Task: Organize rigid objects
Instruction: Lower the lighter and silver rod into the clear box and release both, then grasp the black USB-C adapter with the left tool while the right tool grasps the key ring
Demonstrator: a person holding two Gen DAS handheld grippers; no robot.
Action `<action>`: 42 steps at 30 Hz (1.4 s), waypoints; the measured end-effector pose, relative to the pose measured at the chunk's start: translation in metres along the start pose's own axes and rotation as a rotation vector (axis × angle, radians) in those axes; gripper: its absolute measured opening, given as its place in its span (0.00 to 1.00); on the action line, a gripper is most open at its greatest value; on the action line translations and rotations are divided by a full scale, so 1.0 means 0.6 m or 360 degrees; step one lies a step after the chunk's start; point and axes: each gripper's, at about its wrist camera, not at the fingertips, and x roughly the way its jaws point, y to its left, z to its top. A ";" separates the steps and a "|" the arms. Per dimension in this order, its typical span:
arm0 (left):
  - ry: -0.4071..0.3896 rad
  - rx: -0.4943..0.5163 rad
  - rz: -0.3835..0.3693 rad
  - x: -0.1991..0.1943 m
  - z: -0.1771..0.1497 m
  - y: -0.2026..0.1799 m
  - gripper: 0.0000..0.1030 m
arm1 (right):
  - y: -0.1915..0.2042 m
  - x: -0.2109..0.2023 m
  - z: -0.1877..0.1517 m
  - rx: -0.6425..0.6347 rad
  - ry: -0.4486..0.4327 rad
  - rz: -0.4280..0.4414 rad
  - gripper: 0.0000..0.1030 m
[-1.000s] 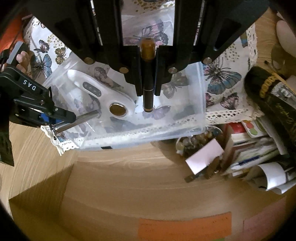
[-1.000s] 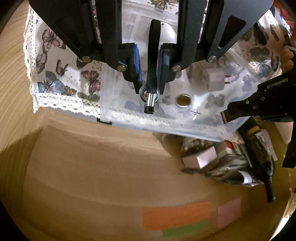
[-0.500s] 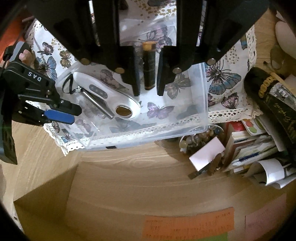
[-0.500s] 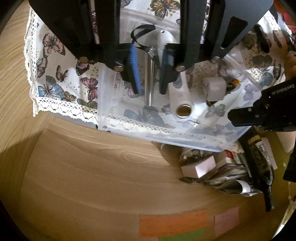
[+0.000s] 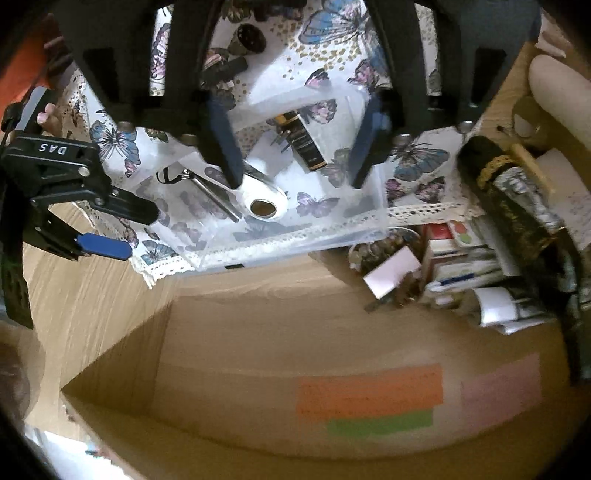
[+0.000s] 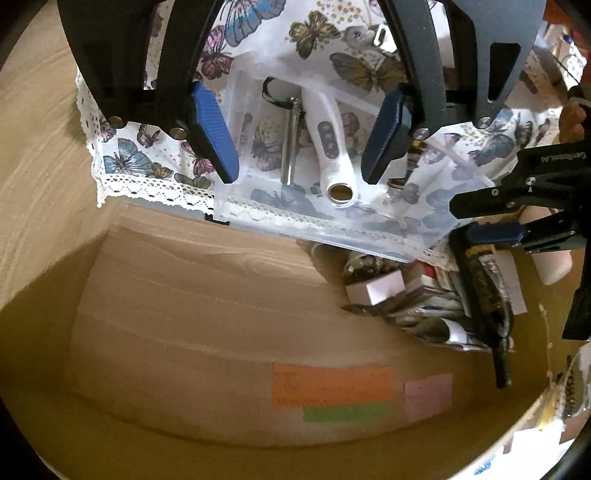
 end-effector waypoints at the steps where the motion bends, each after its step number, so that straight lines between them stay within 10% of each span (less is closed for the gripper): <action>1: -0.0012 0.0000 0.0012 -0.008 -0.003 0.002 0.69 | 0.003 -0.007 -0.002 -0.0009 -0.0011 0.0001 0.68; 11: 0.0030 -0.0011 0.0036 -0.048 -0.053 0.020 0.87 | 0.040 -0.035 -0.044 -0.0104 -0.0041 0.0068 0.79; 23: 0.0259 0.0011 0.0056 -0.032 -0.139 0.017 0.94 | 0.063 0.007 -0.132 -0.0041 0.0234 0.0145 0.80; 34: 0.0513 0.0055 -0.0073 0.012 -0.206 -0.012 0.94 | 0.083 0.059 -0.154 -0.0055 0.0428 0.0244 0.80; 42: 0.0432 0.0108 -0.0055 0.017 -0.218 -0.022 0.80 | 0.098 0.084 -0.151 -0.0079 0.0480 0.0243 0.83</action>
